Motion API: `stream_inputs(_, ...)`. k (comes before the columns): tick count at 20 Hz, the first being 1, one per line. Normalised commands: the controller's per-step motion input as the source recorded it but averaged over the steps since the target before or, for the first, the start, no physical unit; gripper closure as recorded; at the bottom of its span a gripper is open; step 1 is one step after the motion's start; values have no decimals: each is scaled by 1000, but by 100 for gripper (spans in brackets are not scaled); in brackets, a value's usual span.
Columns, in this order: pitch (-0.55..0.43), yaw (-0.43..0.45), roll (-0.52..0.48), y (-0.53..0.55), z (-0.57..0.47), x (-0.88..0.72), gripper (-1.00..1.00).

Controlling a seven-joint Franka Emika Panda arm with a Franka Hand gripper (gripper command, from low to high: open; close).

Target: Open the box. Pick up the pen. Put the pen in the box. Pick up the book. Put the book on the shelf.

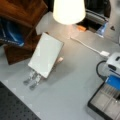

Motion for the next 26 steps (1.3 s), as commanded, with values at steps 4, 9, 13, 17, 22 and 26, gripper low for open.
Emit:
stream_inputs(4,-26,-68,-143,56,-53,119,-100)
stream_inputs(9,-17,-56,-151,49,0,138,-100)
stream_inputs(13,11,-40,-150,12,84,154,-100)
stream_inputs(17,51,-19,-146,-35,146,150,-100)
stream_inputs(22,96,39,-136,-158,211,158,-100)
stream_inputs(26,100,97,-111,-307,229,187,-100)
